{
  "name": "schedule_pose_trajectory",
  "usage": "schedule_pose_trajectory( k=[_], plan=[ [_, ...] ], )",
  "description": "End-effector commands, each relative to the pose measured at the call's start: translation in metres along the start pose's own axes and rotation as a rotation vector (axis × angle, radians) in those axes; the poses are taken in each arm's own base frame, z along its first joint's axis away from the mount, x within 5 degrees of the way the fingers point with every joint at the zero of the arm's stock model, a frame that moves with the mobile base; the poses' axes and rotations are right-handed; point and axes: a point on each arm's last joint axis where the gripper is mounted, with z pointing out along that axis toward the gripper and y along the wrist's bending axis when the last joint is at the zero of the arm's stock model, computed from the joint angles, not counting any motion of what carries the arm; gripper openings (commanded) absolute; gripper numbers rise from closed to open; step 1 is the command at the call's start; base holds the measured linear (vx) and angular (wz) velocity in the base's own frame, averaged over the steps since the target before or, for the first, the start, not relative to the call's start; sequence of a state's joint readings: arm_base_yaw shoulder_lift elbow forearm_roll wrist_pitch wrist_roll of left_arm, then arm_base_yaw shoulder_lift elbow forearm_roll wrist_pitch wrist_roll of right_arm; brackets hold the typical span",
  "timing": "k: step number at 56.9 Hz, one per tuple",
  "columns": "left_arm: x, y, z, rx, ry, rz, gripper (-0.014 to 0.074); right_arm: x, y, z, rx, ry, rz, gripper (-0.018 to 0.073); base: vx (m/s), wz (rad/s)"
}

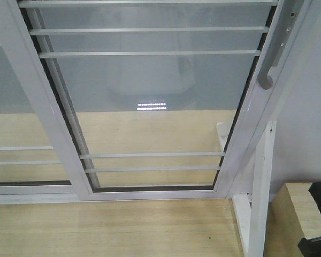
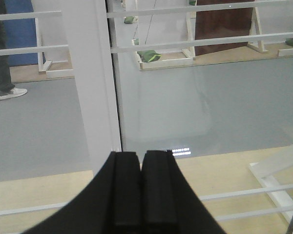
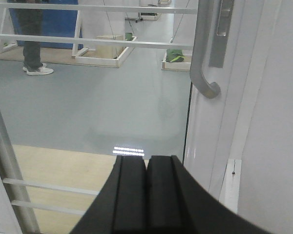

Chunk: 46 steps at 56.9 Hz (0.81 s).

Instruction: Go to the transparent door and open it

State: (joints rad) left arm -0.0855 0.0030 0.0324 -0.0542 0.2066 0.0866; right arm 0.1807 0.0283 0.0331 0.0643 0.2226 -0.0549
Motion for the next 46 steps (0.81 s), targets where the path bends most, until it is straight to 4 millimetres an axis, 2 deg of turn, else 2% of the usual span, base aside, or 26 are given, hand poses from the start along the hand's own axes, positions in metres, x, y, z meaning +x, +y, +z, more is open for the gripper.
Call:
schedule_pose_trajectory(
  k=[1,46],
  plan=[
    [-0.0040,0.0001,0.0017,0.001,-0.052,-0.009,0.0003,-0.0060,-0.0007,0.0012,0.009,-0.054,-0.008,-0.0001,0.00,0.00],
    [-0.0039,0.0001,0.0017,0.001,-0.052,-0.008,0.0003,-0.0061,-0.0007,0.0012,0.009,-0.056,-0.009,-0.0001,0.00,0.00]
  ],
)
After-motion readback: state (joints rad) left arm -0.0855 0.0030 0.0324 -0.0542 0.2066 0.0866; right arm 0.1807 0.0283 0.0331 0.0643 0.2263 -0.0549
